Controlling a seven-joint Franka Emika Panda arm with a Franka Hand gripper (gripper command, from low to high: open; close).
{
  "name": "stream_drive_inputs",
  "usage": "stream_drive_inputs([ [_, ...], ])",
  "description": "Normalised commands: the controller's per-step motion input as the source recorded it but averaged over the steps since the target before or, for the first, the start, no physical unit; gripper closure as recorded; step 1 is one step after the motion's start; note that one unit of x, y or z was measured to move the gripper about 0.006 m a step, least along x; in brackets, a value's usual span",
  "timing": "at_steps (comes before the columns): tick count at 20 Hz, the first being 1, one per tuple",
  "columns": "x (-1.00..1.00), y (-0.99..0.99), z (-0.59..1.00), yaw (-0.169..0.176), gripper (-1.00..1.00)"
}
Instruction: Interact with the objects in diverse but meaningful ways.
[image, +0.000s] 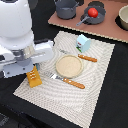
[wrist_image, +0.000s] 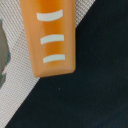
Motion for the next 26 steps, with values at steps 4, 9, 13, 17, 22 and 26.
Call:
stream_drive_inputs([
  [4,0.04,0.12,-0.06,-0.038,-1.0],
  [9,-0.02,0.05,-0.25,0.0,-1.0],
  [13,0.0,0.04,-0.26,-0.005,-1.0],
  [17,0.01,0.02,-0.28,0.0,-1.0],
  [22,0.0,0.02,-0.29,0.0,-1.0],
  [26,0.0,0.02,-0.32,0.0,-1.0],
])
